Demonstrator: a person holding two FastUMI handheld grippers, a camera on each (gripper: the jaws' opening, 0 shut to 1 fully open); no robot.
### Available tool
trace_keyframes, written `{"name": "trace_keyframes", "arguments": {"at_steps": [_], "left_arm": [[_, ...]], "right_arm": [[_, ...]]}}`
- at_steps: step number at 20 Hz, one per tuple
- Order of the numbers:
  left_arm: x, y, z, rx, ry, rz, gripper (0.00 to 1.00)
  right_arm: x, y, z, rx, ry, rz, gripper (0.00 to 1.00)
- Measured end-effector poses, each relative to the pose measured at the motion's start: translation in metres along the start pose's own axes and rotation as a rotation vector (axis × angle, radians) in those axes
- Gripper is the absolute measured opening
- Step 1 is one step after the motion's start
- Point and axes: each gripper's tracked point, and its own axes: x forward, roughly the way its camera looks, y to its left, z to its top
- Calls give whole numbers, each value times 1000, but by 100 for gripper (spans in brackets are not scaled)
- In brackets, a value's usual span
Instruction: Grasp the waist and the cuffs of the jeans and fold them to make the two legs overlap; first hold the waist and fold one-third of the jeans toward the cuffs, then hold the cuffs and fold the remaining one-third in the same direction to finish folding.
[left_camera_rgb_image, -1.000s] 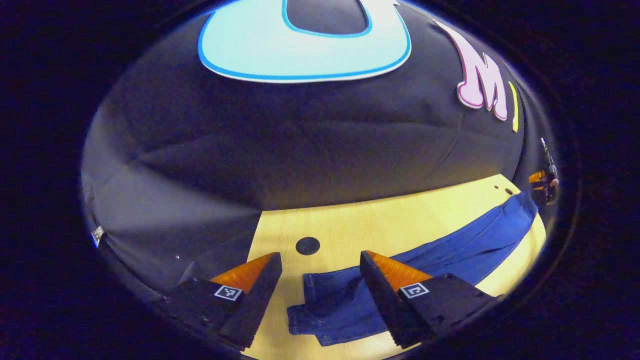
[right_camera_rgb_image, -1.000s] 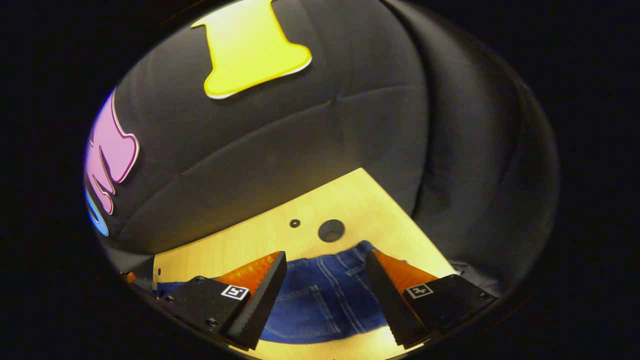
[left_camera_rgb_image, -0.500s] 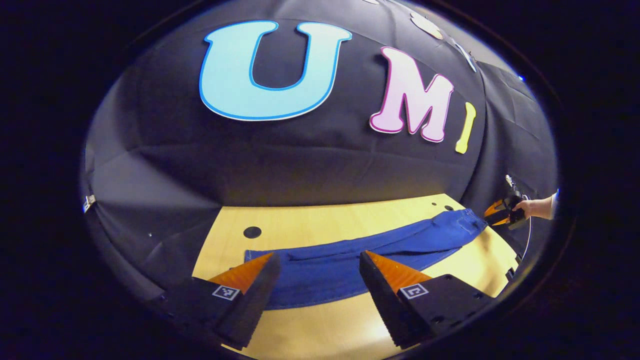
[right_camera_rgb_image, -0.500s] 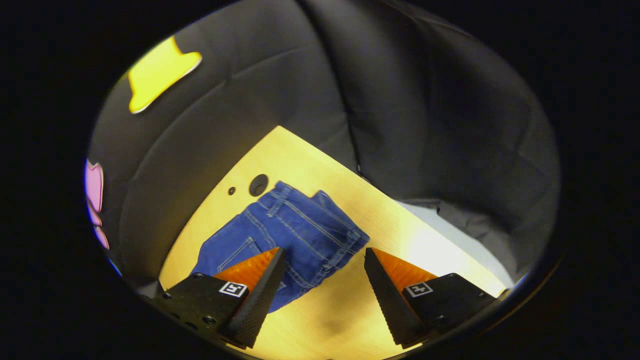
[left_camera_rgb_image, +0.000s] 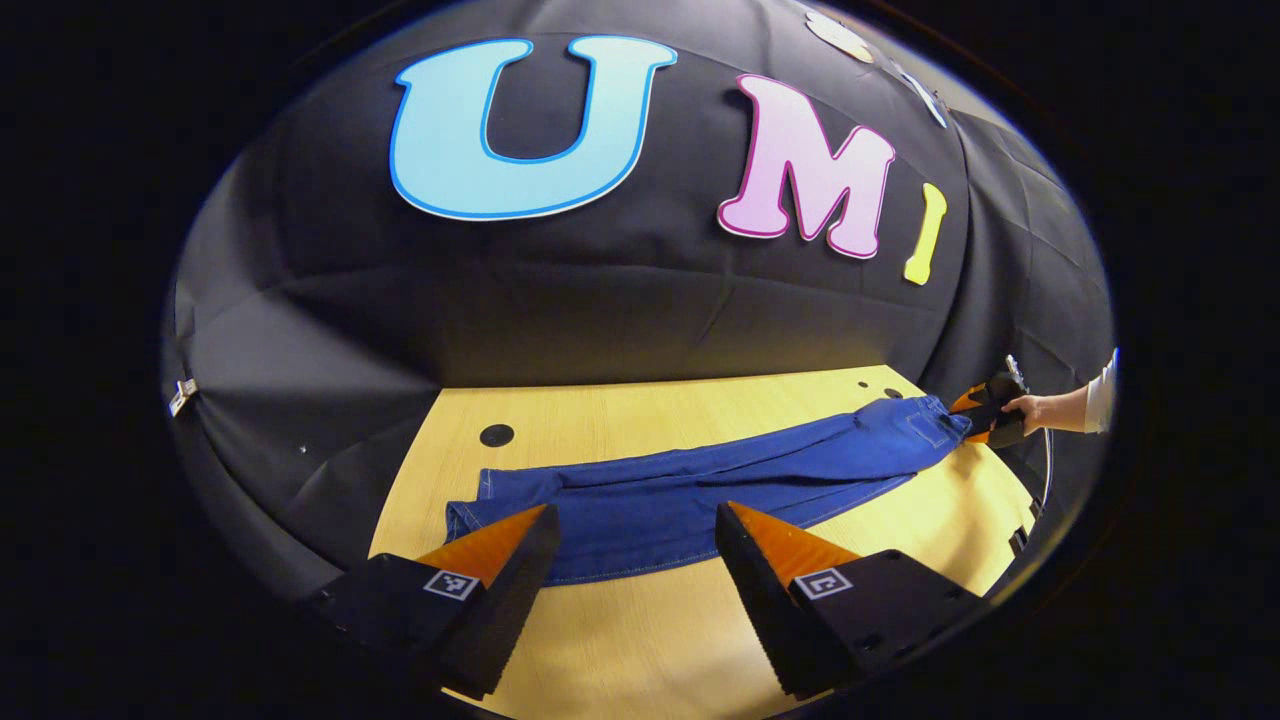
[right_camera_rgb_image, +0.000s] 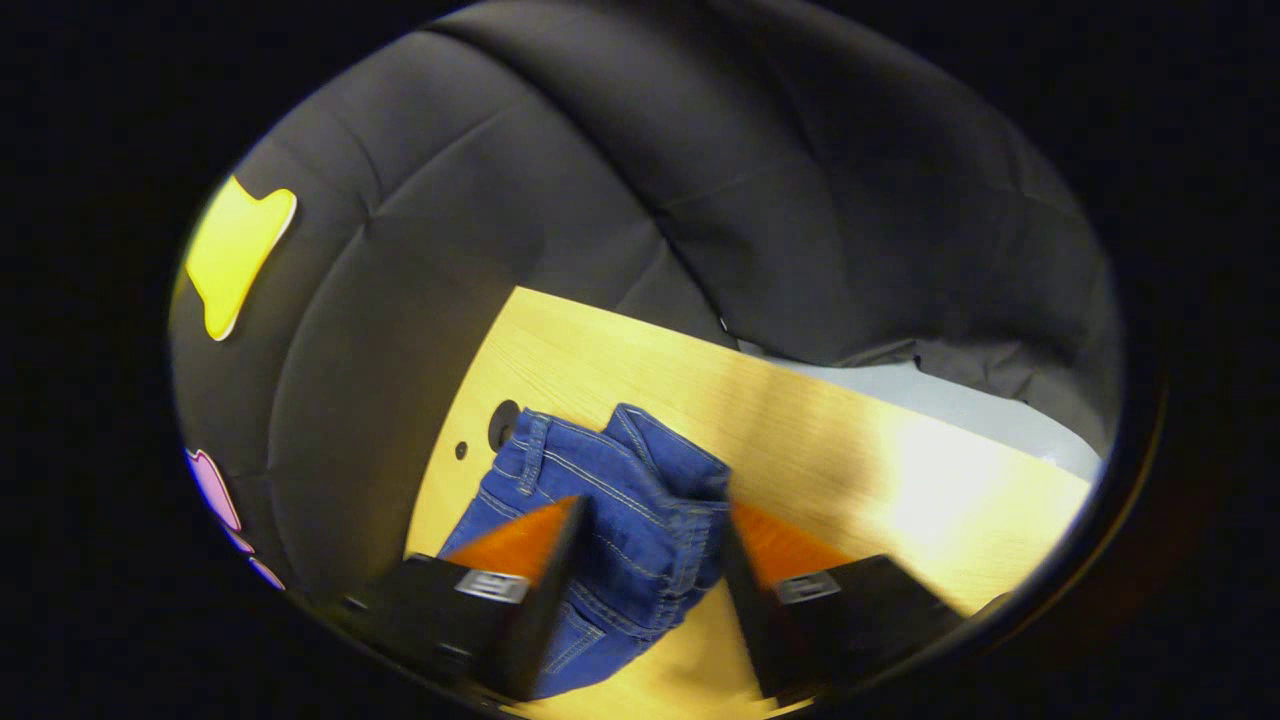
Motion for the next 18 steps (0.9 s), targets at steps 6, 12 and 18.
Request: {"name": "trace_keyframes", "arguments": {"at_steps": [6,12,18], "left_arm": [[-12,-9,-9,-31,-2,22,98],[-48,2,-21,-58,-22,-7,98],[-95,38,-26,-49,-54,17,98]], "right_arm": [[-18,29,16,-144,-118,91,8],[-122,134,-1,-361,-243,261,7],[-199,255,-110,-499,-209,518,7]]}}
